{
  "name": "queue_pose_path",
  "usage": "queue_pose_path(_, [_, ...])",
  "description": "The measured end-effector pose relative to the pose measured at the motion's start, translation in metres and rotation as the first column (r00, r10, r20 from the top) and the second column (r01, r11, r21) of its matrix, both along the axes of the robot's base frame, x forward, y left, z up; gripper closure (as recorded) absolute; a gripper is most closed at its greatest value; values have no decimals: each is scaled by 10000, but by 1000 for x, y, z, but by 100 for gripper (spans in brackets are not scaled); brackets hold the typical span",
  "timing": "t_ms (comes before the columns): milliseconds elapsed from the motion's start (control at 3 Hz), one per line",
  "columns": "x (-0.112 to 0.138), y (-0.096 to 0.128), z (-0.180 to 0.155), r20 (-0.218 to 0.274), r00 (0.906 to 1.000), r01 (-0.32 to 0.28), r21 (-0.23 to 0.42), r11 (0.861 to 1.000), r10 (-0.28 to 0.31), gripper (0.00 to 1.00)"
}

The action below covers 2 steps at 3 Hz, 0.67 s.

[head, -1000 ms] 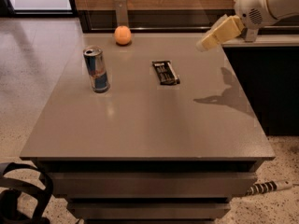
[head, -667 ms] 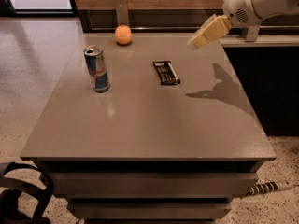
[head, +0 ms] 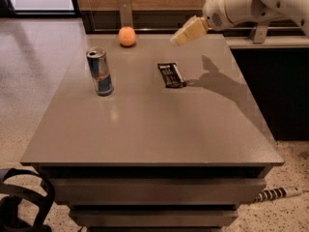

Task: Pick orange

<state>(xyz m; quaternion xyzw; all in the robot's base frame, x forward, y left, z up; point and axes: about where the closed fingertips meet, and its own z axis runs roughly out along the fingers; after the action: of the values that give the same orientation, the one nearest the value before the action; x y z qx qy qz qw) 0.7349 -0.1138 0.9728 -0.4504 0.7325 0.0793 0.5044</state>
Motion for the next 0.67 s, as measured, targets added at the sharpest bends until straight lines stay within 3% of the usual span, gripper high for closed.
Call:
queue_pose_path(333, [31,16,-17,95,9990,438,-26,9990,-438,0])
queue_pose_path(667, [53,43,-37,-3,9994,340,67,9994,-340,0])
